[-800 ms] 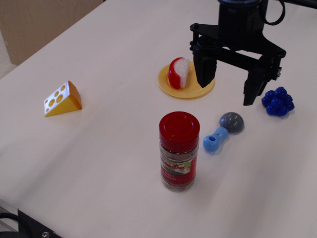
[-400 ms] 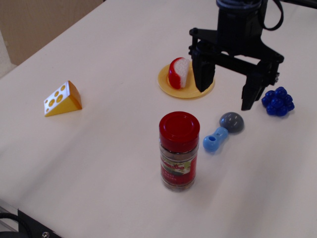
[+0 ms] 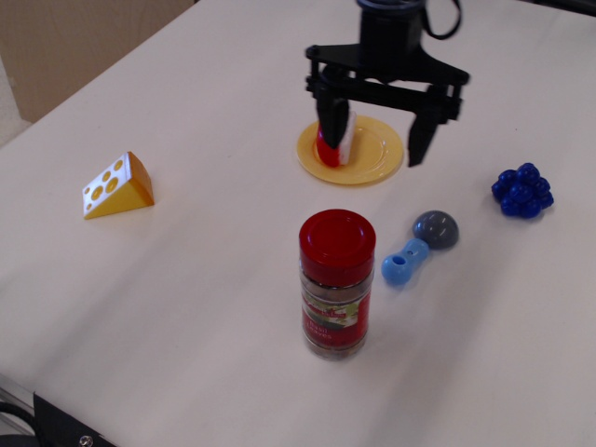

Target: Take sushi off plate

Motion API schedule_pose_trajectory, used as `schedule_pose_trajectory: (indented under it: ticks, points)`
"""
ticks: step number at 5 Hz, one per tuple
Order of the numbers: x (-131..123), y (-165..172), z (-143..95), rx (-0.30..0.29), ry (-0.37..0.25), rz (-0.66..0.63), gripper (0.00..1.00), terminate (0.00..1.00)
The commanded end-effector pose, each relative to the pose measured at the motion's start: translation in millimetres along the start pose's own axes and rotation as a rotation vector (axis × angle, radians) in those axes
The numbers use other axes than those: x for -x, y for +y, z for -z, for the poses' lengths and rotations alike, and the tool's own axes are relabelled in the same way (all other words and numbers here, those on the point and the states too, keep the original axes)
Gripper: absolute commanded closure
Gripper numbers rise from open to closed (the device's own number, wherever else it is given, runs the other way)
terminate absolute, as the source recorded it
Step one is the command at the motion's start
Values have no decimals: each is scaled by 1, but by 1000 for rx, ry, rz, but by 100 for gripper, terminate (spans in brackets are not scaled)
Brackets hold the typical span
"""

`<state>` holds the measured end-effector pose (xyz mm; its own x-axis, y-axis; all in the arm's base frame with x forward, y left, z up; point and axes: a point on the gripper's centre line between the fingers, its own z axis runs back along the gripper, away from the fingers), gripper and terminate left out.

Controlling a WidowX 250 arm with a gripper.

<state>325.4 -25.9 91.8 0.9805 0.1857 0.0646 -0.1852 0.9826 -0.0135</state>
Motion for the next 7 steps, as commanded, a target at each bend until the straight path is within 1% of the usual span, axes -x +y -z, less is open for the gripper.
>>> schedule_pose_trajectory:
  ticks: [1, 2, 3, 4, 5, 6, 7]
  points:
    - [-58, 52, 9, 40, -80, -155, 0, 0]
    - [-73, 55, 22, 45, -93, -156, 0, 0]
    - [-78, 51, 28, 17, -99, -148, 0, 0]
    - [-81, 46, 33, 13, -99, -148, 0, 0]
    - [-84, 42, 32, 22, -109, -147, 0, 0]
    - [-85, 42, 45, -23, -72, -153, 0, 0]
    - [-86, 45, 52, -43, -55, -157, 0, 0]
